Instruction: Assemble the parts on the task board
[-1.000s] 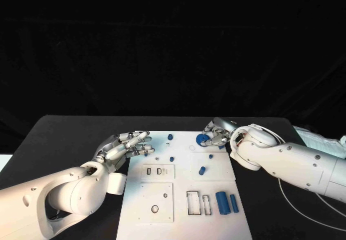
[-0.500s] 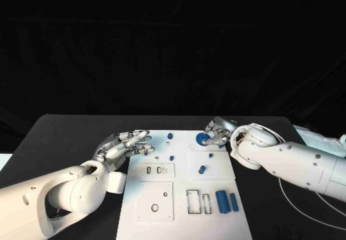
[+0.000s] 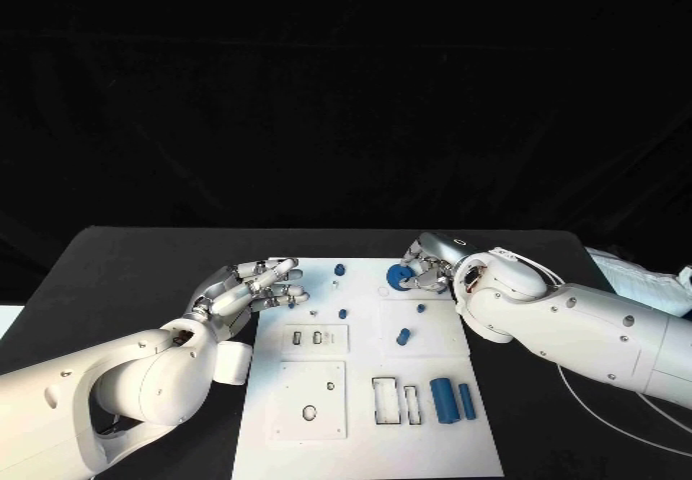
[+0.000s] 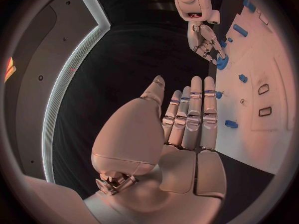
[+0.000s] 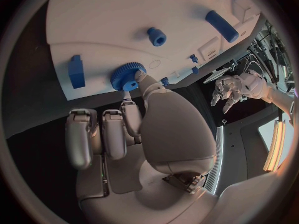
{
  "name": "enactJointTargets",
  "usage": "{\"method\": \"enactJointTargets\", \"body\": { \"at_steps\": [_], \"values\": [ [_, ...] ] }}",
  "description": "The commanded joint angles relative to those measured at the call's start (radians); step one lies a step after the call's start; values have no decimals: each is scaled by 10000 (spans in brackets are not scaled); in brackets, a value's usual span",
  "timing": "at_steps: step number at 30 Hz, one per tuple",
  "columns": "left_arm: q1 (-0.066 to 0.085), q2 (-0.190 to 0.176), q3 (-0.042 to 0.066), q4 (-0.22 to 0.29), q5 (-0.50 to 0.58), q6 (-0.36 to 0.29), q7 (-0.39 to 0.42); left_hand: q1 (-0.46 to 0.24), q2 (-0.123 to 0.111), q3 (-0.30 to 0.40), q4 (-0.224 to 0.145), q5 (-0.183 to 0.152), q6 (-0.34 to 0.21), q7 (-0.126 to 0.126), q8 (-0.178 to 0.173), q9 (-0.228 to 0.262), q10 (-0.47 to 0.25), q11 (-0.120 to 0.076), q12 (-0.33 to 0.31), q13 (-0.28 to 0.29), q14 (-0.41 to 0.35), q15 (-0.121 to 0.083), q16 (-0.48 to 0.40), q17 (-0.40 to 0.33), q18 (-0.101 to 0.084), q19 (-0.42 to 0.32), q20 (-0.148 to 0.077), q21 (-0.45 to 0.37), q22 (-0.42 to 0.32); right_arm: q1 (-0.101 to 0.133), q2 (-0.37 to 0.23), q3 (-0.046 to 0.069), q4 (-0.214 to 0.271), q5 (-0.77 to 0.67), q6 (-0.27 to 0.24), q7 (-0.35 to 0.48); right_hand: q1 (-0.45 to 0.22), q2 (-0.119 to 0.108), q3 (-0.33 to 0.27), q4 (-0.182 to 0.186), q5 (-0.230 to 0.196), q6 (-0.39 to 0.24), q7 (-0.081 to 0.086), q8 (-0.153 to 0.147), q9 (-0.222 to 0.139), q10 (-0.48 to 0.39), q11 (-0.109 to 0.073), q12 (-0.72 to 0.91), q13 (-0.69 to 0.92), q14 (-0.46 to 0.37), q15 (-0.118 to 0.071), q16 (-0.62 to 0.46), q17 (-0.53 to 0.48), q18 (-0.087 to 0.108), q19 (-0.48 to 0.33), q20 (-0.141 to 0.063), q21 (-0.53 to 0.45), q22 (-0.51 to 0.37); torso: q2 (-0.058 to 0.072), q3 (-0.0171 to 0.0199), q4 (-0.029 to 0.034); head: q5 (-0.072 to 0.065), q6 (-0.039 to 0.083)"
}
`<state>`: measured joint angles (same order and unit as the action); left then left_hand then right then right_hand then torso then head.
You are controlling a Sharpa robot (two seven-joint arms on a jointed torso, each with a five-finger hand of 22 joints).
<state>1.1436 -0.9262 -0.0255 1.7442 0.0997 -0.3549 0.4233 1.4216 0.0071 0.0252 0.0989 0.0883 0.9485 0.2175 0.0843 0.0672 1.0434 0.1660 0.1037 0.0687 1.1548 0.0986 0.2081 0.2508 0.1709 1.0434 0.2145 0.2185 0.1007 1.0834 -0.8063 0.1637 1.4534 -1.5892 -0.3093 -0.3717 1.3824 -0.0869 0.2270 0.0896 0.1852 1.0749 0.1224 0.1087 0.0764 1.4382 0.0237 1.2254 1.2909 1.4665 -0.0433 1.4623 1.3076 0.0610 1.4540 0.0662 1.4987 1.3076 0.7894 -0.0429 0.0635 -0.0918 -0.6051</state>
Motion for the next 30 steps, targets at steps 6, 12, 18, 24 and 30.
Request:
{"method": "enactJointTargets", "body": {
  "at_steps": [6, 12, 18, 24, 30],
  "values": [
    [10, -19, 7, 22, 17, 205, -25, -26, 120, 43, -44, 6, -1, -19, -83, 1, -61, -48, -9, -18, 4, 56, -72, 34, 109, 74, -25, -55, -21, -122, -36, -4, 845, -1407, -729, -639, -158, 94, 167, 101, 145, 433, -226, 146, 172, 40, -99, -45, 4, 637, -102, 32, 515, -199, 68, -73, 41, 791, -1, 11, 1, 20, 1],
    [10, -17, 6, 15, 19, 217, -53, -38, 125, 41, -45, 3, -12, -7, -93, -2, -77, -40, -15, -21, 3, 59, -80, 43, 108, 77, -24, -62, -24, -121, 154, 69, 1444, -1604, -944, -766, -210, 88, 244, 131, 236, 435, -232, 128, 173, 49, -104, -66, 10, 638, -106, 30, 521, -201, 74, -80, 45, 801, -6, -21, 18, 14, 35],
    [10, -21, 6, 35, 28, 219, -66, -41, 127, 41, -46, 3, -15, -5, -95, -2, -81, -39, -17, -21, 3, 60, -83, 47, 107, 78, -23, -64, -26, -74, 617, 56, 1389, -1704, -790, -756, -240, 79, 285, 146, 285, 431, -229, 115, 172, 54, -104, -75, 16, 637, -109, 24, 515, -202, 77, -83, 47, 807, 0, -28, 30, 25, 28],
    [10, -25, 6, 37, 32, 218, -72, -41, 127, 41, -46, 3, -15, -5, -95, -2, -81, -39, -17, -21, 3, 60, -83, 47, 107, 78, -23, -64, -26, -61, 1120, -69, 1085, -1693, -575, -770, -278, 60, 307, 164, 301, 410, -219, 94, 167, 56, -97, -81, 22, 633, -106, 12, 496, -202, 75, -84, 46, 805, 16, 0, 14, 134, -5],
    [11, -6, 6, 20, 33, 223, -67, -41, 127, 41, -46, 3, -15, -5, -95, -2, -81, -39, -17, -21, 3, 60, -83, 47, 107, 78, -23, -64, -26, -58, 1554, -191, 754, -1607, -392, -761, -319, 35, 326, 183, 310, 385, -208, 69, 161, 54, -88, -97, 23, 628, -101, -1, 475, -199, 66, -83, 40, 791, 13, -3, 14, 151, -8]
  ]
}}
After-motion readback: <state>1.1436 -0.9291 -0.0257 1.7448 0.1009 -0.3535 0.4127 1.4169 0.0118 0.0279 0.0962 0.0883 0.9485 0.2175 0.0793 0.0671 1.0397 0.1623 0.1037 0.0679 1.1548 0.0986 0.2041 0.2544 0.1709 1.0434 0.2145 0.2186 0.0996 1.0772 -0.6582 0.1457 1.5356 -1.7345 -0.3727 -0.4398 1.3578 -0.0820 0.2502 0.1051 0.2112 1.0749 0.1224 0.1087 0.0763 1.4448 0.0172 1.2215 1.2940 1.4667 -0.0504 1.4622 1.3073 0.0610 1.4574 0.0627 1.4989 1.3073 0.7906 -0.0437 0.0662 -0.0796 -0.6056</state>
